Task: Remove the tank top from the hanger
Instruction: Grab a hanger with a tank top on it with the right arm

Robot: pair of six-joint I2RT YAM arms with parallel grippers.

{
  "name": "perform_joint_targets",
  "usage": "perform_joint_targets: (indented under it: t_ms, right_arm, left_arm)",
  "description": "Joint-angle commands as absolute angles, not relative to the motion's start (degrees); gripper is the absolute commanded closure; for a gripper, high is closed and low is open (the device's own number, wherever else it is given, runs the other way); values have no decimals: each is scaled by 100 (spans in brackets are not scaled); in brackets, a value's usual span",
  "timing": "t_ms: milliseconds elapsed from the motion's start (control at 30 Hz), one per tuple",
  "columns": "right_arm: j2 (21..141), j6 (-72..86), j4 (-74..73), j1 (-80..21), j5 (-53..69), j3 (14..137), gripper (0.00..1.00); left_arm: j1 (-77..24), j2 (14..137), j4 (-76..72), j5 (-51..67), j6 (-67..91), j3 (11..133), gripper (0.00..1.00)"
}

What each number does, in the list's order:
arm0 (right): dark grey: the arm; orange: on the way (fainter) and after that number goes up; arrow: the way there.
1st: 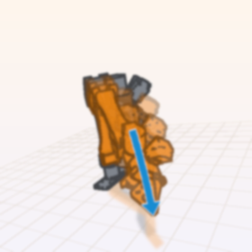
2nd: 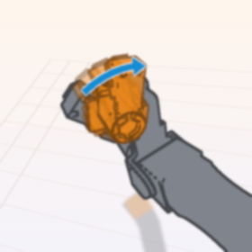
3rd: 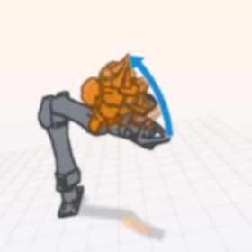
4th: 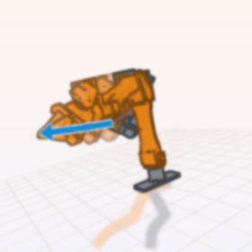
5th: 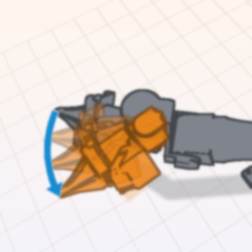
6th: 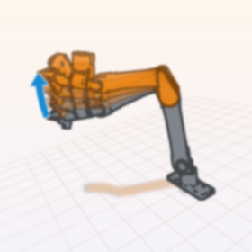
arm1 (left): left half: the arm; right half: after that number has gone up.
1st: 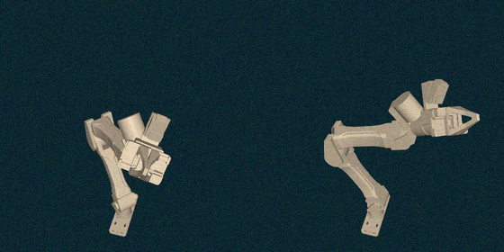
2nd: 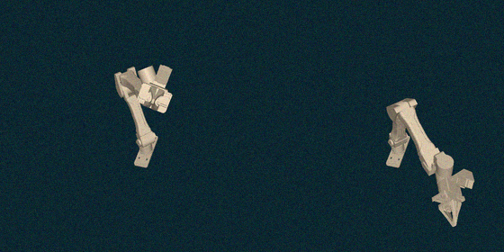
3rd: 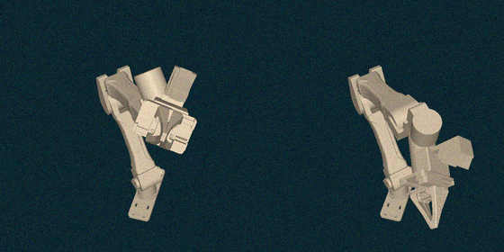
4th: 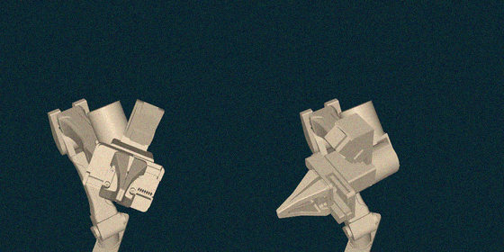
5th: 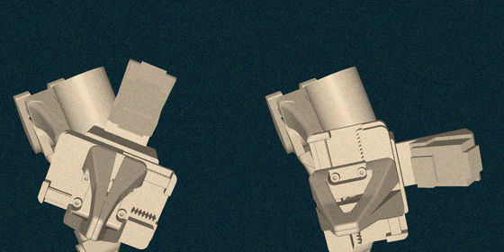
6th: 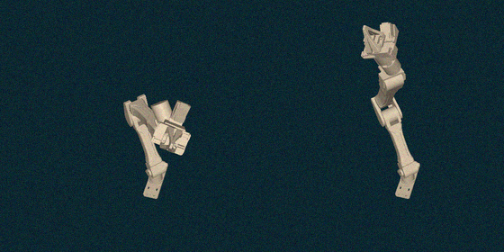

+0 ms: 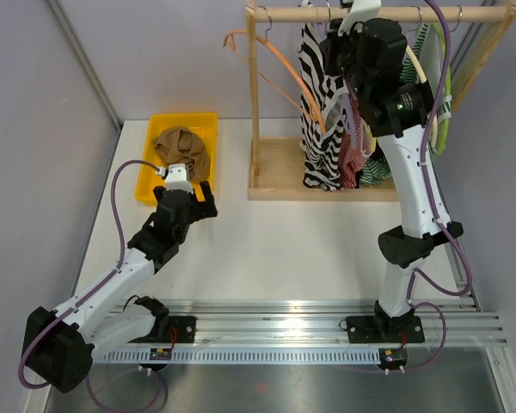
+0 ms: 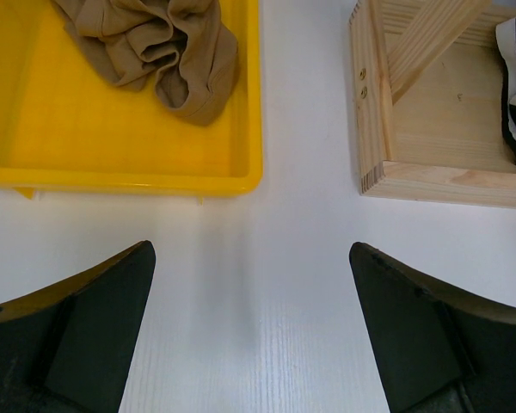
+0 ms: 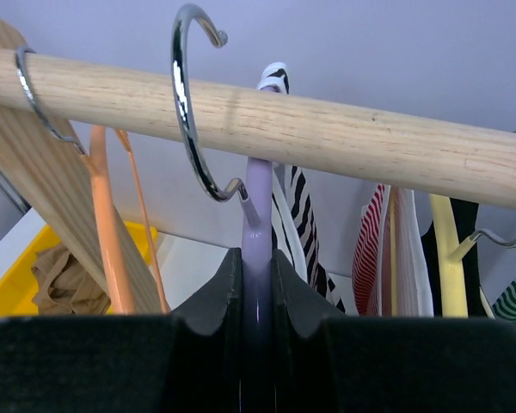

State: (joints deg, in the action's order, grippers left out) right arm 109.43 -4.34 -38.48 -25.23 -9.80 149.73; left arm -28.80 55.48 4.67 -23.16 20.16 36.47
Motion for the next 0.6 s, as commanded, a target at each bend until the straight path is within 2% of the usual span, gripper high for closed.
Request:
perform_joint_targets:
  t_ms: [0,400,567]
  right_arm:
    - [10398,-676,-3437,-2742,-1203,14794,100]
    - [8386,-826,-2461,-3603,-2451,11351,100]
    - [7543,-738,-2557,-4016,-2891,10443,100]
  left_arm:
    - [-2900,5344,343,-2268,2109,3568,1]
    - [-2900,4984,413,-2057,2171,3437,1]
    - [-2909,4843,457,-1943,2197,3428,1]
